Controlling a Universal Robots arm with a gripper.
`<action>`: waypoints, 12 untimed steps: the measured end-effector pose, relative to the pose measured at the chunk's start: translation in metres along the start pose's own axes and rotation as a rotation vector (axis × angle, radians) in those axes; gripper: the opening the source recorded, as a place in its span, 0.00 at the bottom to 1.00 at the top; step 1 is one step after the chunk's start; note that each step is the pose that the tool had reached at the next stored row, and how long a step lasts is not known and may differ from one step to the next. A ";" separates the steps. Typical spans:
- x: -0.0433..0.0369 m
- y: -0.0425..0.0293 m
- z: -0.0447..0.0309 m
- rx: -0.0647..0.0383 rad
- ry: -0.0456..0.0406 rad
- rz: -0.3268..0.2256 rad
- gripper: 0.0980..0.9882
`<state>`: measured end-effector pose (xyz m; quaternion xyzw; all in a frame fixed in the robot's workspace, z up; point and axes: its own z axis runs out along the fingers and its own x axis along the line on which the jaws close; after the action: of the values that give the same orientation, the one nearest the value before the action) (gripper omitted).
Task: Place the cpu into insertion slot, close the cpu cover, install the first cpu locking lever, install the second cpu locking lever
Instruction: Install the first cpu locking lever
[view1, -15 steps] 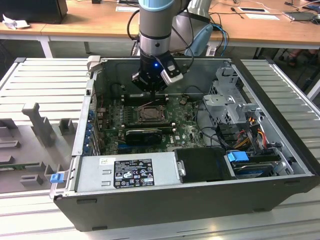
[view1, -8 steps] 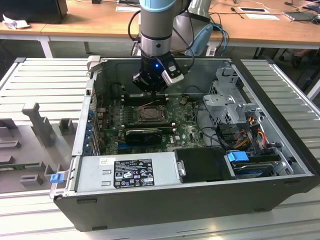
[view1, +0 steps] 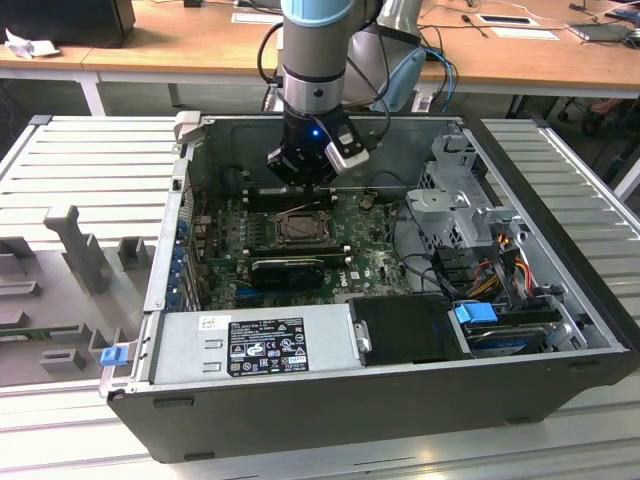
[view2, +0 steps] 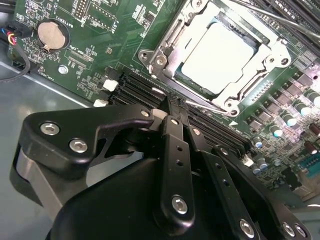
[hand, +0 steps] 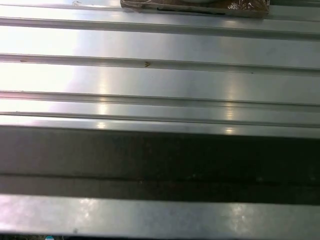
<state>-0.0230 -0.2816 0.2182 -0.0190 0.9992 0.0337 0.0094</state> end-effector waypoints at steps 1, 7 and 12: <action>-0.0005 0.0000 0.0003 0.000 0.0000 0.000 0.01; -0.0021 -0.0002 0.0010 0.001 0.0000 0.000 0.01; -0.0033 -0.0003 0.0019 0.001 0.0000 0.000 0.01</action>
<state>-0.0196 -0.2816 0.2163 -0.0190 0.9992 0.0333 0.0094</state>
